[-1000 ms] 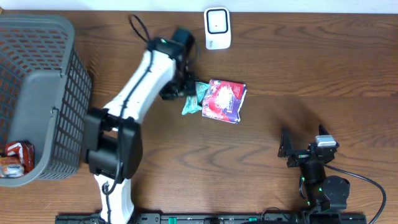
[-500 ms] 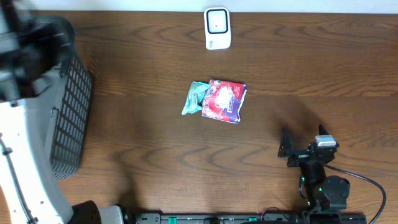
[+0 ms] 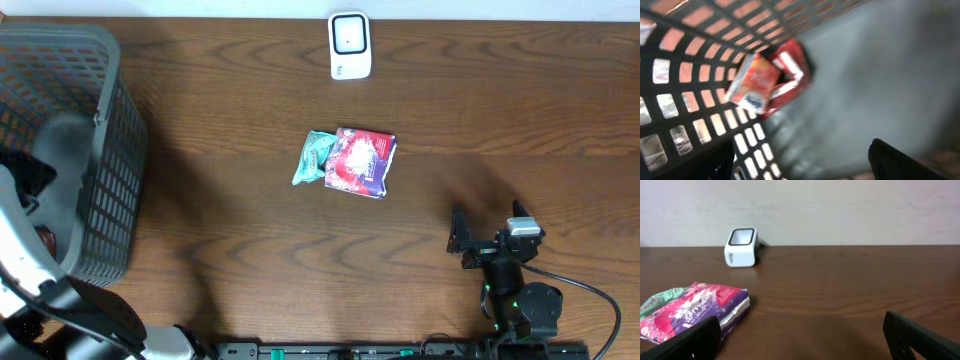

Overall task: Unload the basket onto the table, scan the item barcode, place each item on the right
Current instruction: 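Reach the left gripper into the basket and grasp the red-orange packet, then place the red-orange packet right of the purple-red packet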

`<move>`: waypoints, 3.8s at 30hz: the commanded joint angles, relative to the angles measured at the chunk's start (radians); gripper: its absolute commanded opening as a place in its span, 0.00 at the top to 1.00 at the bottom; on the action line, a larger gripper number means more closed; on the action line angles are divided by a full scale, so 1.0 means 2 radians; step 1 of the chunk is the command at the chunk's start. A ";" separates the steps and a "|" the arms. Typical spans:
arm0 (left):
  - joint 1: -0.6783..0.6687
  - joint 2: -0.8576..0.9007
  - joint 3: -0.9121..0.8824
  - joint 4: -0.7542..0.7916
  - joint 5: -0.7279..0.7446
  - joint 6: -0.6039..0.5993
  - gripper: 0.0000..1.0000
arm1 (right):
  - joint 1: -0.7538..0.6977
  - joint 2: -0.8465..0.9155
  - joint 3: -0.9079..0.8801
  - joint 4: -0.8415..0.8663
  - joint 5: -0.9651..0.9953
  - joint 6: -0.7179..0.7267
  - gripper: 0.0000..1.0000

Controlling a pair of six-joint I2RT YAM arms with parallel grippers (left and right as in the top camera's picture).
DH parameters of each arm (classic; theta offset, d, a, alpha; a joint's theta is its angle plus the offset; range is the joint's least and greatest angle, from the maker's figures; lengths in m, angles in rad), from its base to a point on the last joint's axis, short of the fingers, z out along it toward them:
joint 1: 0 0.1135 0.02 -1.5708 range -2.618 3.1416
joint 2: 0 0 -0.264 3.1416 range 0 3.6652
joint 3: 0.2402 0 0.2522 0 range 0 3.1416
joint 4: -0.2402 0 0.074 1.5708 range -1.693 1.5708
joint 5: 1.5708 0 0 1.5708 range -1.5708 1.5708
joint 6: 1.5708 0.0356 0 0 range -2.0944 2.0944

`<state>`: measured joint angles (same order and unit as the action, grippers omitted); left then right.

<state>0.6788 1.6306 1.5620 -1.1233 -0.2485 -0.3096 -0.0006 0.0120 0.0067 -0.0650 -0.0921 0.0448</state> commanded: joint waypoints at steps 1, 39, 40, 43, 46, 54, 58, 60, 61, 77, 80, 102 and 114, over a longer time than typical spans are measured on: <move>0.016 0.012 -0.032 0.030 -0.043 0.014 0.15 | -0.003 -0.003 0.000 -0.003 0.002 0.005 0.01; 0.029 0.203 -0.027 0.050 -0.062 0.018 0.93 | -0.003 -0.003 -0.001 -0.003 0.002 0.005 0.01; 0.027 0.194 -0.020 0.039 -0.046 0.018 0.93 | -0.003 -0.003 0.000 -0.003 0.002 0.005 0.01; 0.019 0.148 0.005 0.031 0.025 0.018 0.93 | -0.003 -0.003 0.000 -0.003 0.002 0.005 0.01; 0.011 0.084 0.026 0.049 0.123 0.018 0.93 | -0.003 -0.003 0.000 -0.003 0.002 0.005 0.01; 0.006 -0.079 0.028 0.169 0.392 -0.088 0.93 | -0.003 -0.003 0.000 -0.003 0.002 0.005 0.01; -0.015 -0.136 0.028 0.211 0.461 -0.189 0.93 | -0.003 -0.003 0.000 -0.003 0.002 0.005 0.01; -0.045 -0.156 0.028 0.214 0.461 -0.185 0.93 | -0.003 -0.003 0.000 -0.003 0.002 0.005 0.01; -0.061 -0.163 0.028 0.213 0.461 -0.173 0.93 | -0.003 -0.003 0.000 -0.003 0.002 0.005 0.01; -0.419 -0.102 0.009 0.181 0.400 -0.017 0.93 | -0.003 -0.003 0.000 -0.003 0.002 0.005 0.01; -0.465 -0.062 0.009 0.181 0.361 -0.017 0.93 | -0.003 -0.003 0.000 -0.003 0.002 0.005 0.01; -0.684 0.169 0.009 0.378 0.227 -0.181 0.93 | -0.003 -0.003 0.000 -0.003 0.002 0.005 0.01; -0.724 0.232 0.009 0.390 0.176 -0.181 0.84 | -0.003 -0.003 0.000 -0.003 0.002 0.005 0.01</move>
<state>-0.7609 2.0815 1.5776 -0.3504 0.1421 -0.6582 -0.0006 0.0120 0.0067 -0.0654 -0.0921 0.0448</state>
